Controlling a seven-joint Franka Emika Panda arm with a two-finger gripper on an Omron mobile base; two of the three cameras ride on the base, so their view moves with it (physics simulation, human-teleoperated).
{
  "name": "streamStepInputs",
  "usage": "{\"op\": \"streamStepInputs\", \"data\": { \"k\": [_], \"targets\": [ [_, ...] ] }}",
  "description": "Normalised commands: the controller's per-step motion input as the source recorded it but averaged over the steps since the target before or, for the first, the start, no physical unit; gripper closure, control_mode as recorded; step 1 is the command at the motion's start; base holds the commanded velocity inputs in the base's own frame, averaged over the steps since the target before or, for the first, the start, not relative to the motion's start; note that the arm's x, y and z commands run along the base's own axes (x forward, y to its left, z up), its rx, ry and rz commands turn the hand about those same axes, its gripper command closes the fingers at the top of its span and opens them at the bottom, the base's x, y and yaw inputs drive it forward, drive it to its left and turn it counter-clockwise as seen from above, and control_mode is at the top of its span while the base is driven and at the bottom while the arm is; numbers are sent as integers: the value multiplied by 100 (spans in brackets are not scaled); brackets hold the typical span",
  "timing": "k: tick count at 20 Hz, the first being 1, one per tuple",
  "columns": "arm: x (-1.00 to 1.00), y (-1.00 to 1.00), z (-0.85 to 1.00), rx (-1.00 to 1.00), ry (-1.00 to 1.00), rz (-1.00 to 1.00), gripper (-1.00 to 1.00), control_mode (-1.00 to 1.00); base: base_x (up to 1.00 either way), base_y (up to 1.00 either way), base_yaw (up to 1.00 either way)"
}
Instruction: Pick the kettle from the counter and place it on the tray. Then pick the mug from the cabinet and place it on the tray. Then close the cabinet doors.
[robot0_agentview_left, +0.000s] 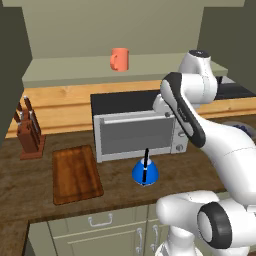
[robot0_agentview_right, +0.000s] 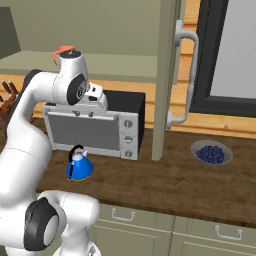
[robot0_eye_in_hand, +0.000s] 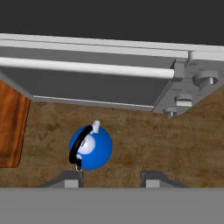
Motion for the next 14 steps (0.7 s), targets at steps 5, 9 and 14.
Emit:
{"op": "streamStepInputs", "data": {
  "k": [5,9,14],
  "targets": [
    [-20,3,-8,1,0,0,-100,-100,0,0,0],
    [-52,15,-33,-4,0,0,-100,-100,0,0,0],
    [-31,38,-33,0,0,-5,-100,-100,0,0,0]
  ]
}}
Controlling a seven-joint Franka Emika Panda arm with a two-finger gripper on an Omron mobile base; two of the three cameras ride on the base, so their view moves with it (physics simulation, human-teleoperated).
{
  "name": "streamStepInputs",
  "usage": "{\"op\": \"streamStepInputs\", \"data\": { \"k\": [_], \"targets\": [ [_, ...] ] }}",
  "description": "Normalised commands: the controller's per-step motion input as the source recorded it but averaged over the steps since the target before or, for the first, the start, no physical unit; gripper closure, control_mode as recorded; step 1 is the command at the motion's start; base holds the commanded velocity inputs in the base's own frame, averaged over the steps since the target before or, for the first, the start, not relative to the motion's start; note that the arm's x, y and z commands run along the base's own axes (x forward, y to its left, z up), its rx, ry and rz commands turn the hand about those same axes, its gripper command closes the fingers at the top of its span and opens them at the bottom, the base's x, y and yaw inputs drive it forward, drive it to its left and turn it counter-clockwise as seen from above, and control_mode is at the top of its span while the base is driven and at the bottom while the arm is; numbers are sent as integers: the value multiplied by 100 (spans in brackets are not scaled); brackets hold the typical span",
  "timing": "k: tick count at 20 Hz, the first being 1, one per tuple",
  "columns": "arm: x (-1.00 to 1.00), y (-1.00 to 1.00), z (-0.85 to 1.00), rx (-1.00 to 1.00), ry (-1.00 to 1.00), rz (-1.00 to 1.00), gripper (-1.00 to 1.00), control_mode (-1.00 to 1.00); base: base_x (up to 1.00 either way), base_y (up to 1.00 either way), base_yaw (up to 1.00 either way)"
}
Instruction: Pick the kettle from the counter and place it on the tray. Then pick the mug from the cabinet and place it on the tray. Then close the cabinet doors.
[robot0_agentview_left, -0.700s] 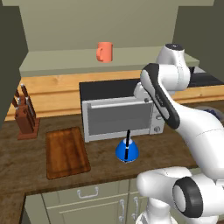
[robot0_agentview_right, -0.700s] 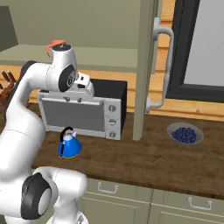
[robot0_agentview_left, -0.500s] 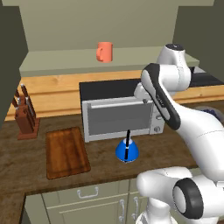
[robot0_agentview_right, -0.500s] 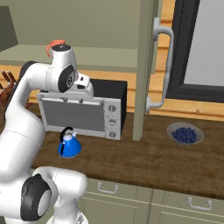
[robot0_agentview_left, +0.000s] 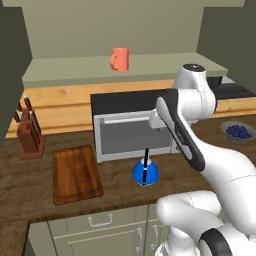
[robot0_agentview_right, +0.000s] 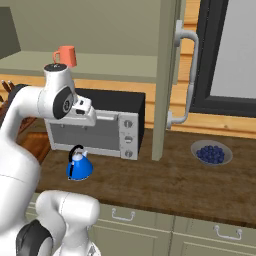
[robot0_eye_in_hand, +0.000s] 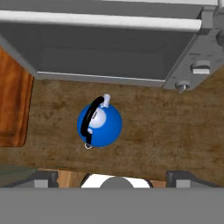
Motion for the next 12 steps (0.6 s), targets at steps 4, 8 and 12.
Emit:
{"op": "streamStepInputs", "data": {
  "k": [4,8,12],
  "targets": [
    [-7,42,-38,0,0,0,-100,-100,0,0,0],
    [-2,29,-37,-1,0,0,-100,-100,0,0,0],
    [1,20,-32,-3,0,-3,-100,-100,0,0,0]
  ]
}}
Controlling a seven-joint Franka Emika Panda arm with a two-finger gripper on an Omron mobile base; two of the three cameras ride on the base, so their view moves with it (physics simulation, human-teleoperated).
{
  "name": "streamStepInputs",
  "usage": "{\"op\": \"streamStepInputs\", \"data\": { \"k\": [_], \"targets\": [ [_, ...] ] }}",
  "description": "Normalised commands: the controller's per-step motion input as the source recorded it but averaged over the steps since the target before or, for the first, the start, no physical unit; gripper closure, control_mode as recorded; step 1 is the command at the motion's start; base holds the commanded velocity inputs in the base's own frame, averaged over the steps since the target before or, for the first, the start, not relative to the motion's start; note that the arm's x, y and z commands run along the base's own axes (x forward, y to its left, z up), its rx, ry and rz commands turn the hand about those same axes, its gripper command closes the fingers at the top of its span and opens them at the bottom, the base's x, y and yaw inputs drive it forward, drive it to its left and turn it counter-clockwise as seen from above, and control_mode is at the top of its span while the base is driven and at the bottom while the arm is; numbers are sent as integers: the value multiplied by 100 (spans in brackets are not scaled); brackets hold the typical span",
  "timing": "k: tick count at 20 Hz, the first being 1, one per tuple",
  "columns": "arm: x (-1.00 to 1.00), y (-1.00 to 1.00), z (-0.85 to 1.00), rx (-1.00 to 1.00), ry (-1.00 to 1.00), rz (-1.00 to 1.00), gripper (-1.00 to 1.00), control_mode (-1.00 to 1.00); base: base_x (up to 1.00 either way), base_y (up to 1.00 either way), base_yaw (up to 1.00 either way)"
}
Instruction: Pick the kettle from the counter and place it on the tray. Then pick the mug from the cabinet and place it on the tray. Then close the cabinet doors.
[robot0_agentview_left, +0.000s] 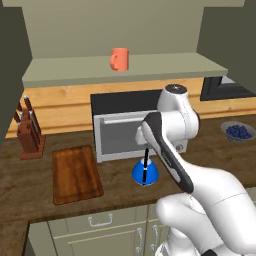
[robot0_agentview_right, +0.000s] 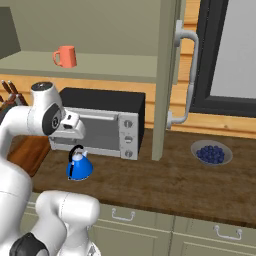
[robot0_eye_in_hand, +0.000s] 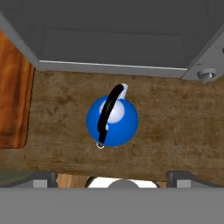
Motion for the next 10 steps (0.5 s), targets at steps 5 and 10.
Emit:
{"op": "streamStepInputs", "data": {
  "k": [5,10],
  "targets": [
    [1,7,-33,-2,0,-6,-100,-100,0,0,0],
    [8,1,-31,0,0,-8,-100,-100,0,0,0]
  ]
}}
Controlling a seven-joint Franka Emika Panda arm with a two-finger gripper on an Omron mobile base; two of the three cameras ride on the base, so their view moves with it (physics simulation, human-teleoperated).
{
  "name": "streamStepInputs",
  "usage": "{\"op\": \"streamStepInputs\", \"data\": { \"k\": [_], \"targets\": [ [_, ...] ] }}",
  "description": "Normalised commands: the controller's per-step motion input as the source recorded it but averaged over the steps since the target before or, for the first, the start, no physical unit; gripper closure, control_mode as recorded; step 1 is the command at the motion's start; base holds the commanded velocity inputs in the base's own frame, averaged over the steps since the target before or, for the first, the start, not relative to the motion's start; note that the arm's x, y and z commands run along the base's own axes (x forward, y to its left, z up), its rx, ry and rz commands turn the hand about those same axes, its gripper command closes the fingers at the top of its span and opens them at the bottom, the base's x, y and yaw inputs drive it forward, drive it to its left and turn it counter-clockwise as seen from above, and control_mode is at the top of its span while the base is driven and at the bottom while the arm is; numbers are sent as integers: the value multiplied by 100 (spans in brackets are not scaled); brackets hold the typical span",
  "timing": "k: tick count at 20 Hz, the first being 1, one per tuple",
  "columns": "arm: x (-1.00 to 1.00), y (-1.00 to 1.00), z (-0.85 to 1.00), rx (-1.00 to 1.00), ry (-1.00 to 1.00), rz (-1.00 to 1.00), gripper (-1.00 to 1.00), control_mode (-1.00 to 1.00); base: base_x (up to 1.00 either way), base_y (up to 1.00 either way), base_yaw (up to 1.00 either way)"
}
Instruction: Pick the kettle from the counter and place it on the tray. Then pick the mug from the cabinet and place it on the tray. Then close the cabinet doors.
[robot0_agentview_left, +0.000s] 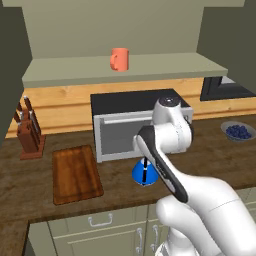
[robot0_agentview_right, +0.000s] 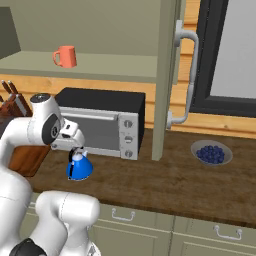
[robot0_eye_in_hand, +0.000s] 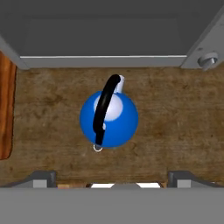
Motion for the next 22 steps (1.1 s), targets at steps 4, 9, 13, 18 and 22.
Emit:
{"op": "streamStepInputs", "data": {
  "k": [4,9,13,18,22],
  "targets": [
    [29,0,-25,0,5,-10,-100,-100,0,0,0],
    [23,0,-23,1,4,-8,-100,-100,0,0,0],
    [28,2,-19,0,4,-5,-100,-100,0,0,0],
    [27,5,-17,0,2,-2,-100,-100,0,0,0],
    [18,5,-15,0,1,0,-100,-100,0,0,0]
  ]
}}
